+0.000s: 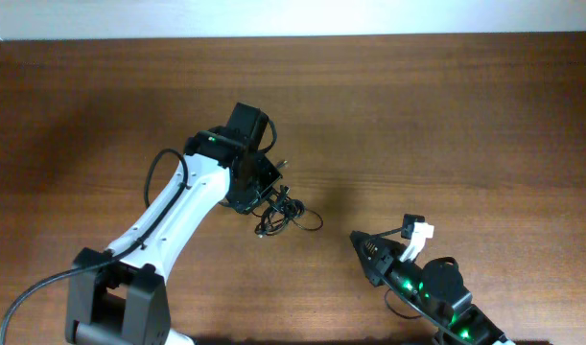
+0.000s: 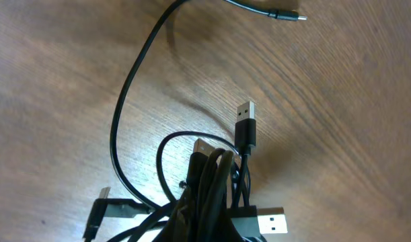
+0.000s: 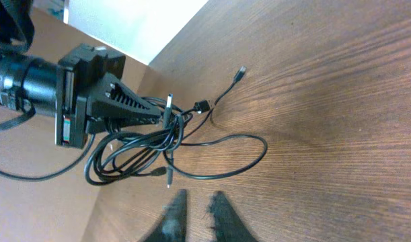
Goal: Untangle cables
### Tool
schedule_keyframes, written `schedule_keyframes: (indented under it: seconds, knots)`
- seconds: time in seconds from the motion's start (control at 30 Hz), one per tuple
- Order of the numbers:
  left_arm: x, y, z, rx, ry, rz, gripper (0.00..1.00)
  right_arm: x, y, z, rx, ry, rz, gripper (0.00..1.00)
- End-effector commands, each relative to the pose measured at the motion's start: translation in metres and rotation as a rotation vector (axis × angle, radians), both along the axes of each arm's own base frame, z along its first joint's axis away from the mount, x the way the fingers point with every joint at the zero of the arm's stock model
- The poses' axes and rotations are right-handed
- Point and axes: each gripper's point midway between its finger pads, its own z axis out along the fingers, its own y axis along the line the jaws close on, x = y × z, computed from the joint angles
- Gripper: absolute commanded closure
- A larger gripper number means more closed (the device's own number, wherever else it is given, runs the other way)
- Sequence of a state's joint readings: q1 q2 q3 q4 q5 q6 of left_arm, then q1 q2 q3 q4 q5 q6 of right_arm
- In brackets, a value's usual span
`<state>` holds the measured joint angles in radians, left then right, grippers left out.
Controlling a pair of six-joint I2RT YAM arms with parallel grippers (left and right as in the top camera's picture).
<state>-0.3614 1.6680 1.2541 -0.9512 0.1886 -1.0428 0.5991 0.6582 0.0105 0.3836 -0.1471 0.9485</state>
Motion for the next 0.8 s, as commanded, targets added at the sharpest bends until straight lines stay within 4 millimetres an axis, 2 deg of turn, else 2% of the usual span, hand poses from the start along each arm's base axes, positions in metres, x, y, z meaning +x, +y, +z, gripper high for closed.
schedule_keyframes:
  seconds: [0.0,0.07,0.1,0.13,0.17,0.2,0.23,0.27,0.3,0.37,0.4,0.47,0.5,0.53,0.6,0.63,0.67,0.7,0.77]
  knots:
    - [0.008,0.004,0.001,0.043,-0.073,-0.144,1.0,-0.009,0.008,0.0,0.024,0.017,0.061,0.77]
    - [0.011,0.0,0.002,0.027,-0.087,-0.145,1.0,-0.014,0.013,0.001,0.09,0.084,0.078,0.71]
    - [0.008,-0.008,0.004,-0.025,-0.07,-0.135,0.99,-0.015,0.014,0.001,0.102,0.096,0.084,0.66]
    - [0.0,-0.026,0.009,-0.142,-0.027,-0.139,0.95,-0.016,0.015,0.001,0.104,0.098,0.092,0.59]
    - [-0.009,-0.042,0.016,-0.245,0.009,-0.163,0.98,-0.018,0.016,0.001,0.106,0.1,0.104,0.53]
    - [-0.02,-0.06,0.027,-0.377,0.054,-0.191,1.0,-0.029,0.025,0.002,0.12,0.115,0.183,0.35]
    - [-0.021,-0.063,0.029,-0.396,0.059,-0.196,0.99,-0.032,0.027,0.003,0.124,0.119,0.203,0.23]
    - [-0.017,-0.056,0.023,-0.342,0.041,-0.184,1.0,-0.033,0.028,0.003,0.125,0.12,0.211,0.19]
    - [-0.007,-0.037,0.012,-0.209,-0.001,-0.155,0.95,-0.03,0.026,0.002,0.122,0.117,0.195,0.19]
    - [0.01,0.004,-0.001,0.055,-0.079,-0.102,0.31,-0.026,0.023,0.002,0.116,0.113,0.166,0.17]
    - [0.02,0.035,-0.003,0.245,-0.13,-0.066,0.01,-0.026,0.021,-0.004,0.101,0.13,0.15,0.17]
    - [0.031,0.066,0.002,0.425,-0.187,-0.024,0.01,-0.021,0.01,-0.022,0.048,0.182,0.075,0.16]
    - [0.032,0.067,0.003,0.431,-0.192,-0.021,0.01,-0.02,0.008,-0.022,0.046,0.178,0.065,0.16]
    - [0.031,0.052,0.0,0.346,-0.18,-0.036,0.01,-0.019,0.009,-0.022,0.048,0.176,0.065,0.16]
    - [0.016,0.0,0.0,0.051,-0.107,-0.108,0.01,-0.019,0.007,-0.024,0.039,0.183,0.056,0.15]
    - [0.005,-0.02,0.003,-0.055,-0.068,-0.142,0.01,-0.016,0.001,-0.031,0.014,0.199,0.018,0.15]
    - [-0.021,-0.048,0.01,-0.207,0.031,-0.195,0.01,-0.014,-0.003,-0.035,0.002,0.204,-0.006,0.15]
    - [-0.037,-0.055,0.012,-0.244,0.113,-0.161,0.01,-0.013,-0.005,-0.035,-0.003,0.203,-0.02,0.14]
    - [-0.065,-0.043,0.004,-0.144,0.288,0.052,0.01,-0.009,-0.014,-0.043,-0.035,0.215,-0.074,0.12]
